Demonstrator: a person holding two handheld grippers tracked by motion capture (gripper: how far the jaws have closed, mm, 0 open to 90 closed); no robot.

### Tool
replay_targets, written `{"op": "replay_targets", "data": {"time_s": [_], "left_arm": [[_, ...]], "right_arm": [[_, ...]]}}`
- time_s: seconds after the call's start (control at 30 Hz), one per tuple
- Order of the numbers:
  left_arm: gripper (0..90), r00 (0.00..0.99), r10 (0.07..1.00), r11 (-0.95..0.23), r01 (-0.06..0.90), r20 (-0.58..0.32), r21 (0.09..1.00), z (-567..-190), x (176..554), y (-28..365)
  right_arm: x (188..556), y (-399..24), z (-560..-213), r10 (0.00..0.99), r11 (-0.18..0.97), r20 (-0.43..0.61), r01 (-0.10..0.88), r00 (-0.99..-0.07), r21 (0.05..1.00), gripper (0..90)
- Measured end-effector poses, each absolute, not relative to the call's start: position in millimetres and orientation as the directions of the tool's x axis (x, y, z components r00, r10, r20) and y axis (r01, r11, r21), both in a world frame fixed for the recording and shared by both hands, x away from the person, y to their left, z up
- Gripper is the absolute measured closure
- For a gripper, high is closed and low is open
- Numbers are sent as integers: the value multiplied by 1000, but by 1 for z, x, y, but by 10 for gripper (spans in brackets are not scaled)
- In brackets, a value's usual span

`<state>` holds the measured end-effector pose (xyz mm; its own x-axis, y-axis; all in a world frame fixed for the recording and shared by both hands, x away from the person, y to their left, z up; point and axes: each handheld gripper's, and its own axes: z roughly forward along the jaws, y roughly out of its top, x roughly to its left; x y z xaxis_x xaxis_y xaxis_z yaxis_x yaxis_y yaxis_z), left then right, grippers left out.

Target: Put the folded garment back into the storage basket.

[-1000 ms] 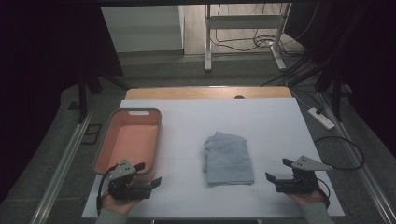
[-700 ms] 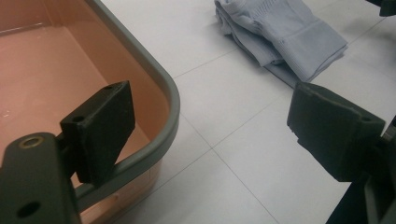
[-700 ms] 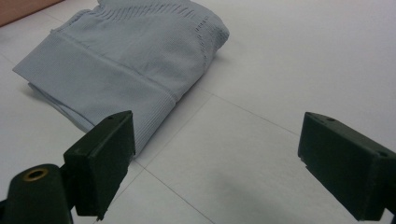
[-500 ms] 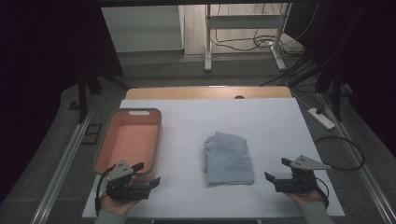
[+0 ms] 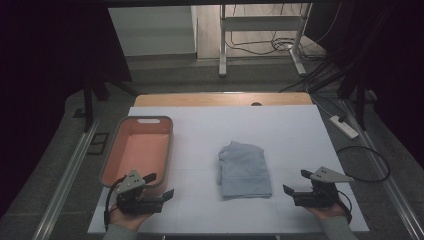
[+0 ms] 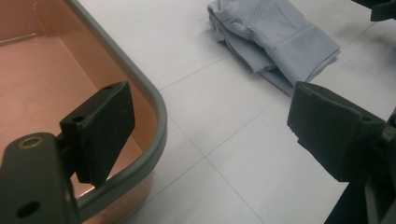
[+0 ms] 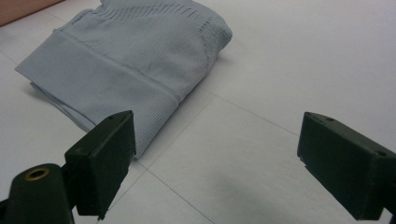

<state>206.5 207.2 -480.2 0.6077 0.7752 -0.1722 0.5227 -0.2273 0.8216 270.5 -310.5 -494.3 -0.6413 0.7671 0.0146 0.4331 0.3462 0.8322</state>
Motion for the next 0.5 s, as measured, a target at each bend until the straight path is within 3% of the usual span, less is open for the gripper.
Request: {"op": "replay_targets", "data": {"time_s": [0.5], "left_arm": [[143, 634, 754, -252, 517, -169, 818, -476, 212, 188]], "right_arm": [[269, -308, -494, 765, 354, 9, 432, -644, 829, 123]]}}
